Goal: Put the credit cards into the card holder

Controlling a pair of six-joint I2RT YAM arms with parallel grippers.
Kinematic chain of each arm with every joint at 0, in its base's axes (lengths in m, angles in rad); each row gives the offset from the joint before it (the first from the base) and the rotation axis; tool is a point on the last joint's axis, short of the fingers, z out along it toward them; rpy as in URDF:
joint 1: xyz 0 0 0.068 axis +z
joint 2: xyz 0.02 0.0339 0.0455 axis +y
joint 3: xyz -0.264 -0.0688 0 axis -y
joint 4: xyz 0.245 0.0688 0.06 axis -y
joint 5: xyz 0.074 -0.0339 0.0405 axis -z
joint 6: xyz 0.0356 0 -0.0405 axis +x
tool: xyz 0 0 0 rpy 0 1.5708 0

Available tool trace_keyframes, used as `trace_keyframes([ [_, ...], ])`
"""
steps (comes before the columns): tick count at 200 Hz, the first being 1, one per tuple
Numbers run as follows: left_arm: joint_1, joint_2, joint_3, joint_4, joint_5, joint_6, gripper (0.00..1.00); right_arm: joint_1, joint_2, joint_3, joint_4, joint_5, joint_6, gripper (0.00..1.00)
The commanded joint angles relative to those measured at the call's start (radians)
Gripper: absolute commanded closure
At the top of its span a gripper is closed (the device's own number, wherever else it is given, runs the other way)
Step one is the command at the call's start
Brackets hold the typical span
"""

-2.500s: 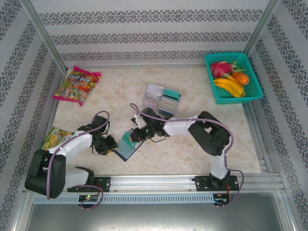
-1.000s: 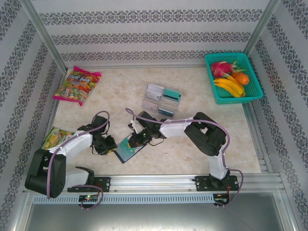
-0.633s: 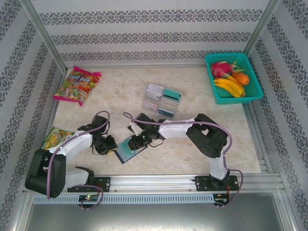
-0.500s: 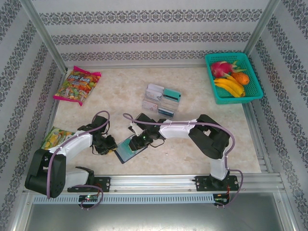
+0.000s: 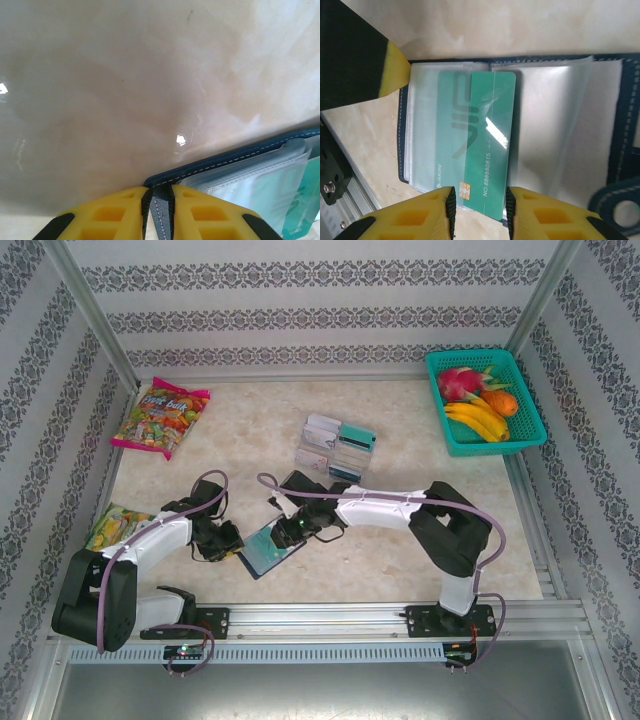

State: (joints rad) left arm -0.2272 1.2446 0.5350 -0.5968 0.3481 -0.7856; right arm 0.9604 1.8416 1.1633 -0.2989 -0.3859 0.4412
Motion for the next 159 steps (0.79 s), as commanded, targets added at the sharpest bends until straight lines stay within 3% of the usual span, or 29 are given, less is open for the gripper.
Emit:
trace_keyframes([
  [1,0.002,0.024,-0.018,0.045,-0.035,0.023,0.78,0.010,-0.051,0.019,-0.031,0.044,-0.016,0.66],
  [61,0.002,0.016,-0.013,0.043,-0.037,0.020,0.78,0.083,-0.029,0.080,-0.034,0.037,0.008,0.67],
  [159,0.002,0.009,-0.016,0.045,-0.034,0.026,0.78,0.093,0.052,0.083,-0.083,0.247,0.080,0.71],
])
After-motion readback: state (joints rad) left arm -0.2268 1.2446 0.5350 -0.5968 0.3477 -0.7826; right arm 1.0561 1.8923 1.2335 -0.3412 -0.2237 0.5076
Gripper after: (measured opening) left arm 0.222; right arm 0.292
